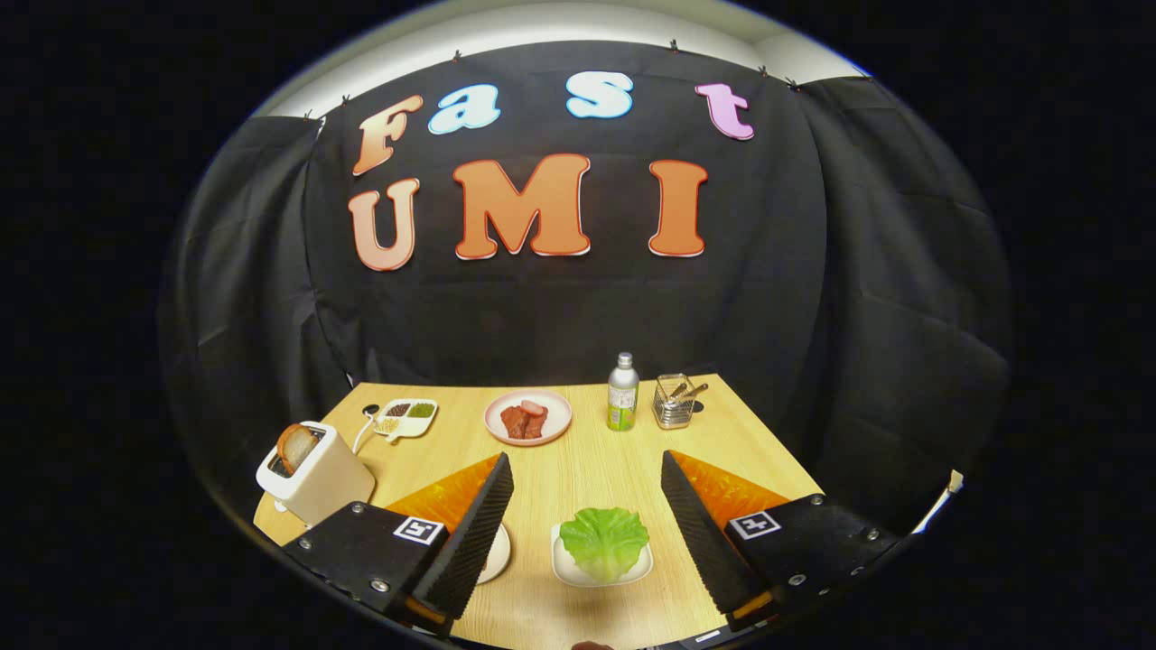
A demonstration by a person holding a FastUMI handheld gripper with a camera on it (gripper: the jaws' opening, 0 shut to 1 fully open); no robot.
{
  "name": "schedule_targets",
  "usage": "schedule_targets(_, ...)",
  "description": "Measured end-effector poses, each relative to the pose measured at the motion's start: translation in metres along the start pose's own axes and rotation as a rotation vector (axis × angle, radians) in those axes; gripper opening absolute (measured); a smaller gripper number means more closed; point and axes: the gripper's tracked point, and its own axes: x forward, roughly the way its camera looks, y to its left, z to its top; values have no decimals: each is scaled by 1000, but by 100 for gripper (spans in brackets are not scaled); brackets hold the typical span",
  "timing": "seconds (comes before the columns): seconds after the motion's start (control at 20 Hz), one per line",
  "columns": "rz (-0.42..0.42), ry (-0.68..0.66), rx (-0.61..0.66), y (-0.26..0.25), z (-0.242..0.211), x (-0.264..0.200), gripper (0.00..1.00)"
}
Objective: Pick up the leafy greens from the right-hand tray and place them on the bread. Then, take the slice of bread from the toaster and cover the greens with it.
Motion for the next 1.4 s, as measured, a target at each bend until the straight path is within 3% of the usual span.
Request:
schedule_targets(0.75,21,369,-58,-6,-84,64,100)
schedule_targets(1.4,22,701,-85,-21,-185,125,100)
